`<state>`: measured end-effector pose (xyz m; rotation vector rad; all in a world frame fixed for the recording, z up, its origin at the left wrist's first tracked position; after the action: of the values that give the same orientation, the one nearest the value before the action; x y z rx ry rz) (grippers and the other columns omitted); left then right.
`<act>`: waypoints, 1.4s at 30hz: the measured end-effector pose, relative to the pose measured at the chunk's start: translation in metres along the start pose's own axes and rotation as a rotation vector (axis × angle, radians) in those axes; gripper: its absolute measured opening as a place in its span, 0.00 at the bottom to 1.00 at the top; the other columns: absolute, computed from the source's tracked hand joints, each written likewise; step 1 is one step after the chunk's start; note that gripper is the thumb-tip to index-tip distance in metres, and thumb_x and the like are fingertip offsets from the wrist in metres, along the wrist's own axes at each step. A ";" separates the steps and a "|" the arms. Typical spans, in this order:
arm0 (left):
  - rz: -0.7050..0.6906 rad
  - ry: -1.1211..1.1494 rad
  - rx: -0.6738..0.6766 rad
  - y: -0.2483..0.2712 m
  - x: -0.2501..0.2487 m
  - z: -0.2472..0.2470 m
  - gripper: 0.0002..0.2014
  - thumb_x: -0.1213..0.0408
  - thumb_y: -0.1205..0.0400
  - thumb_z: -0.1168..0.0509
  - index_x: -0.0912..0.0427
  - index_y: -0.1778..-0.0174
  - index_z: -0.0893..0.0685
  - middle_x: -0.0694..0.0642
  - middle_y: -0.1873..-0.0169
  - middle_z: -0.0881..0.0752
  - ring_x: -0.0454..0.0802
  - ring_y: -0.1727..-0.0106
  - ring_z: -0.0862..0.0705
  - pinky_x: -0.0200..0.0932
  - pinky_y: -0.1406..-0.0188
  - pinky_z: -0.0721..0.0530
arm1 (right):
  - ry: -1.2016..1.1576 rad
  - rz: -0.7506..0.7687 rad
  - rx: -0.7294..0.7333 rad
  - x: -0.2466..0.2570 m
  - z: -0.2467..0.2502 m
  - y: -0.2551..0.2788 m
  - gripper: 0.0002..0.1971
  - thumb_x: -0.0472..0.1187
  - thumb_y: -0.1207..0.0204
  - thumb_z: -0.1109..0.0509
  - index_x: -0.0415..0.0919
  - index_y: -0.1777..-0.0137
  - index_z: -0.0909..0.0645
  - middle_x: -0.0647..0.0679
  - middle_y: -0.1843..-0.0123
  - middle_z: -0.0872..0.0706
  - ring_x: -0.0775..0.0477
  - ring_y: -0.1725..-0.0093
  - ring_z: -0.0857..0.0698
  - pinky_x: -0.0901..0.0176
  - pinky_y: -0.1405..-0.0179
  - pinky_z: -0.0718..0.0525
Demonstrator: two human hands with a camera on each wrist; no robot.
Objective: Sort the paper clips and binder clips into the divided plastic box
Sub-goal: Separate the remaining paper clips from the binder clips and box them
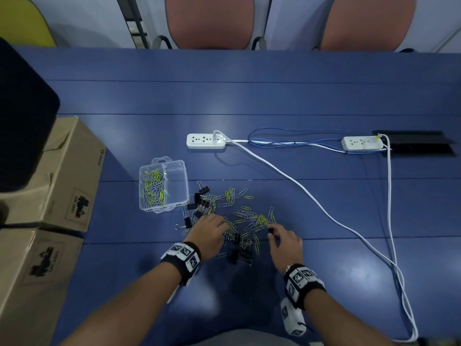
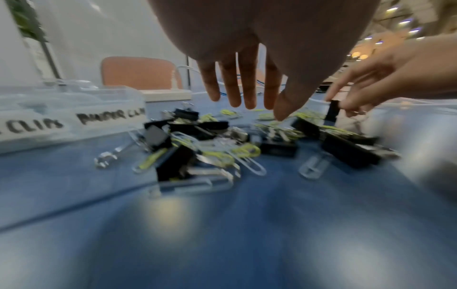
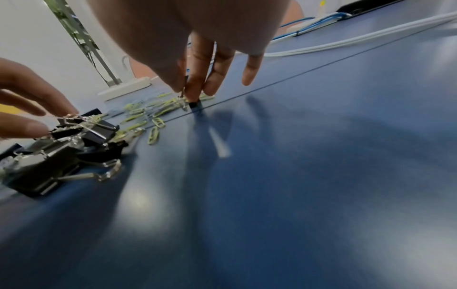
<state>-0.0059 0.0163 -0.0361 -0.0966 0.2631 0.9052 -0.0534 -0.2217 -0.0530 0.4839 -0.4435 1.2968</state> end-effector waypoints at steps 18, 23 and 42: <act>-0.007 -0.082 0.261 0.056 -0.005 -0.023 0.38 0.38 0.17 0.51 0.40 0.16 0.63 0.51 0.14 0.56 0.55 0.14 0.63 0.62 0.17 0.58 | 0.533 0.706 0.425 0.022 -0.023 0.053 0.26 0.60 0.17 0.48 0.58 0.19 0.38 0.49 0.13 0.44 0.39 0.14 0.49 0.22 0.23 0.51; 0.072 -0.086 0.256 0.060 0.007 -0.015 0.38 0.37 0.17 0.53 0.41 0.17 0.67 0.52 0.14 0.60 0.53 0.16 0.69 0.61 0.17 0.61 | 0.570 0.629 0.448 0.011 -0.012 0.051 0.28 0.61 0.17 0.48 0.57 0.17 0.41 0.48 0.13 0.44 0.39 0.14 0.50 0.20 0.25 0.46; -0.050 -0.078 0.236 0.074 0.009 -0.024 0.32 0.40 0.18 0.47 0.43 0.17 0.41 0.53 0.14 0.50 0.54 0.14 0.57 0.62 0.17 0.49 | 0.532 0.724 0.502 0.033 -0.016 0.061 0.26 0.64 0.21 0.44 0.51 0.30 0.27 0.46 0.20 0.30 0.39 0.16 0.40 0.24 0.21 0.51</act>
<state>-0.0636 0.0641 -0.0595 0.1491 0.2920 0.8207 -0.1049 -0.1741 -0.0424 0.3744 0.1962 2.1810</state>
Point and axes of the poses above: each hand's wrist, its own y-axis away from the middle knuckle, its own z-axis out of the back of the hand, x = y × z, the point moved 4 cm from there along -y, towards the middle knuckle
